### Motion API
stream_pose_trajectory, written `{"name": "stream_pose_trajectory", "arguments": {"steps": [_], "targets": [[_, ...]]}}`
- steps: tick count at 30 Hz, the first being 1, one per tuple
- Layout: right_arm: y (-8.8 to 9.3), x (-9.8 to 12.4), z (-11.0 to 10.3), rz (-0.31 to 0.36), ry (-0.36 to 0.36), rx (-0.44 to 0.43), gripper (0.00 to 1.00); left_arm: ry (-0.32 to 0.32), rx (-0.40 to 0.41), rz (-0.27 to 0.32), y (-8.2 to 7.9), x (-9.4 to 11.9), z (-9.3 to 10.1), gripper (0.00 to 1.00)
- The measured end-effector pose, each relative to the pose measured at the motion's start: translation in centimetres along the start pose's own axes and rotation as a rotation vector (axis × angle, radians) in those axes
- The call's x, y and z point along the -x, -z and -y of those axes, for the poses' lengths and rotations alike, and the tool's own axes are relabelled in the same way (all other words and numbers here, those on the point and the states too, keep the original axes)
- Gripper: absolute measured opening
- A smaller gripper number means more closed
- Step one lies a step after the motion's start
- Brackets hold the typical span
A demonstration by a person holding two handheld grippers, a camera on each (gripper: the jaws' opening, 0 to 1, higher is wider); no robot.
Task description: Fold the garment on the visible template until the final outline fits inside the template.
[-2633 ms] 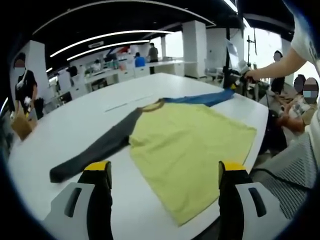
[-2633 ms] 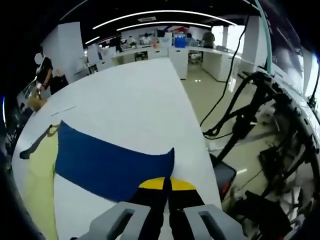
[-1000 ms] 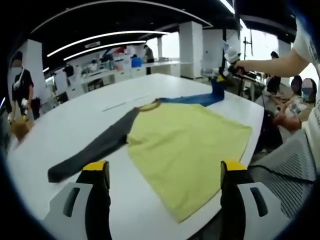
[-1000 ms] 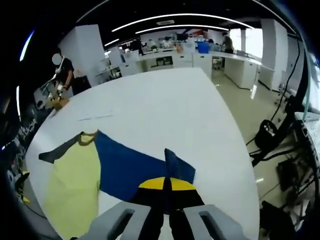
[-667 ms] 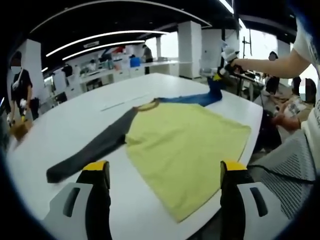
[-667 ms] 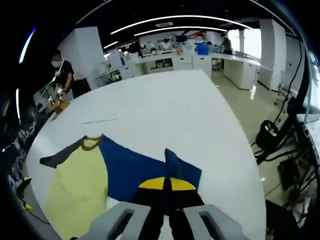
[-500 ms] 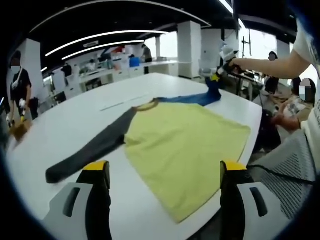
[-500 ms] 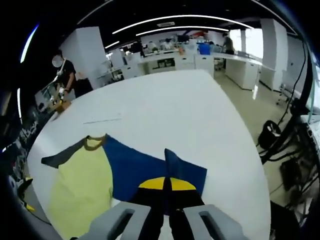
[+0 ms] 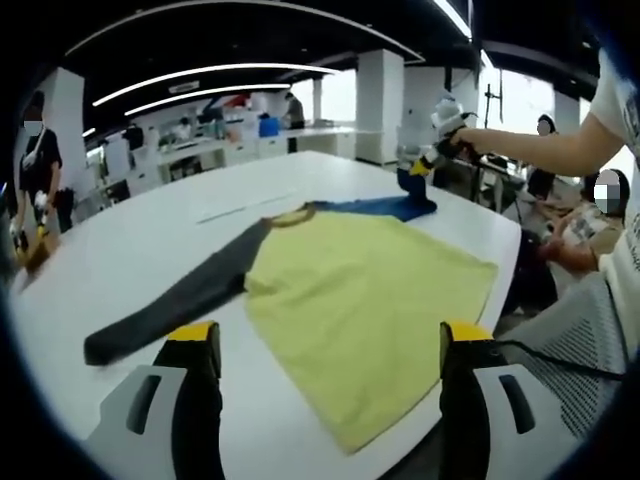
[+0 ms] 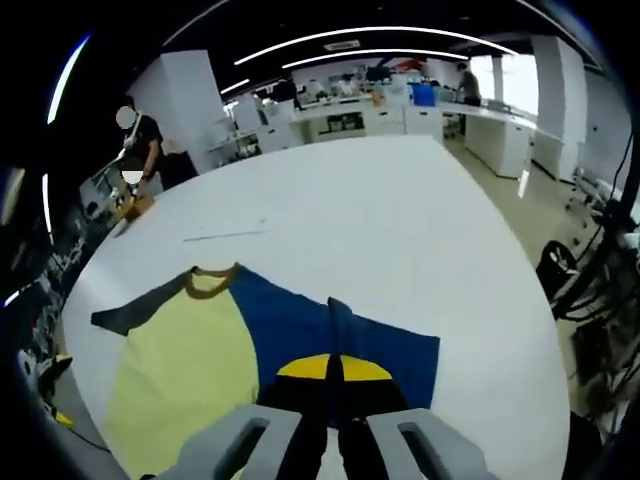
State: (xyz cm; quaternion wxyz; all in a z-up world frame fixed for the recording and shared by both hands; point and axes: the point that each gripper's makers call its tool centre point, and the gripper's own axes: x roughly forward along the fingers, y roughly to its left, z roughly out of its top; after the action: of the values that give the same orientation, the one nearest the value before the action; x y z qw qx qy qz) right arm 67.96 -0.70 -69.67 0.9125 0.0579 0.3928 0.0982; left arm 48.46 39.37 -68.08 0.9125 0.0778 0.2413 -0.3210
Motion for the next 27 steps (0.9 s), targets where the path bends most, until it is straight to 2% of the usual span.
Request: {"name": "stream_pose_trajectory", "arguments": {"steps": [4, 11, 18, 27], "targets": [[0.2, -0.6, -1.3, -0.011, 0.003, 0.035, 0.0, 0.004, -0.002, -0.001, 0.0, 0.0, 0.1, 0.87], [-0.1, -1.3, -3.8, -0.009, -0.025, 0.034, 0.0, 0.007, -0.003, 0.001, 0.2, 0.0, 0.0, 0.87], [-0.6, -2.2, -7.1, 0.0, -0.086, 0.038, 0.0, 0.012, -0.018, -0.007, 0.3, 0.0, 0.5, 0.87], [-1.3, -3.5, -10.3, 0.002, -0.129, 0.052, 0.0, 0.005, -0.011, -0.006, 0.8, 0.2, 0.0, 0.87]]}}
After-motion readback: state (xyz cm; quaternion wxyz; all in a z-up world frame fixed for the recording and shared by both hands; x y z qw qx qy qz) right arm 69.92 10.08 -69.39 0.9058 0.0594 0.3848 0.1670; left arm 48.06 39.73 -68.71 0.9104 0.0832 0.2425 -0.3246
